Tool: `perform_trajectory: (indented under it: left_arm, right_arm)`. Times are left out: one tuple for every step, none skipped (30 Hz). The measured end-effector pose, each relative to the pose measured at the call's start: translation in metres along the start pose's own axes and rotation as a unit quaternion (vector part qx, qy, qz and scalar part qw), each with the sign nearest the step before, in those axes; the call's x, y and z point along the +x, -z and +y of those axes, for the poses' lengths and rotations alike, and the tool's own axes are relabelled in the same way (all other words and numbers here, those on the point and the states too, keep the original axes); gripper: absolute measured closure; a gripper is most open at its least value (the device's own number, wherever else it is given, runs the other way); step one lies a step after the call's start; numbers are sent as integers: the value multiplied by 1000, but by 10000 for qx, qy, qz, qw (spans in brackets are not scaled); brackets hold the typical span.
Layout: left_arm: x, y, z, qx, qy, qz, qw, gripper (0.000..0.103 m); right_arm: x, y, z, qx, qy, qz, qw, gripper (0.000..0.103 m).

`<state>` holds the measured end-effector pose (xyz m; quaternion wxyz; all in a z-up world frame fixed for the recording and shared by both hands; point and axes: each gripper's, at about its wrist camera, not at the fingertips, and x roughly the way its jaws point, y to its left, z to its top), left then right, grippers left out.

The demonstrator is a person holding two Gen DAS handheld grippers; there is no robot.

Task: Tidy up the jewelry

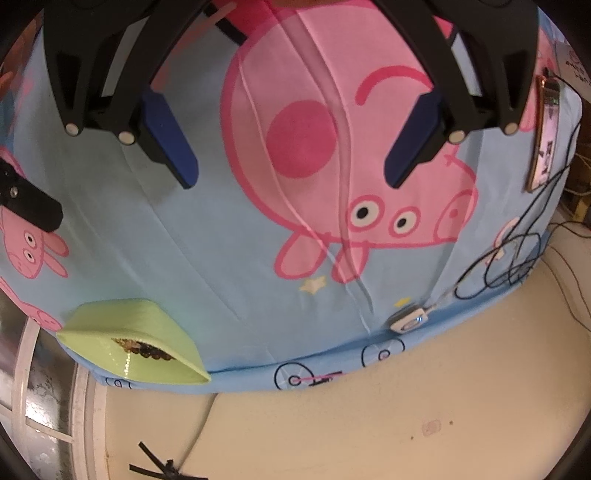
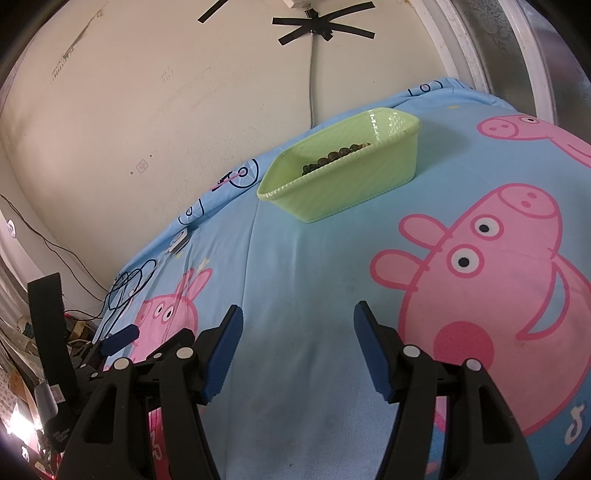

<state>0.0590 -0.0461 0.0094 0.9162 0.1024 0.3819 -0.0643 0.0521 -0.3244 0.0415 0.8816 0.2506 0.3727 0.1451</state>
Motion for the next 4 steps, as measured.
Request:
perform_trajectory:
  left_arm:
    - [0, 0, 0, -13, 6, 14, 10000, 6]
    - [1, 0, 1, -21, 11, 27, 10000, 6]
    - [1, 0, 0, -21, 14, 34, 10000, 6]
    - [1, 1, 0, -19, 16, 37, 10000, 6]
  right_arm:
    - [0, 0, 0, 0, -6, -1, 10000, 65]
    - [0, 1, -1, 0, -9, -1, 10000, 65]
    - [0, 1, -1, 1, -13, -2, 10000, 65]
    - [0, 1, -1, -1, -18, -1, 10000, 65]
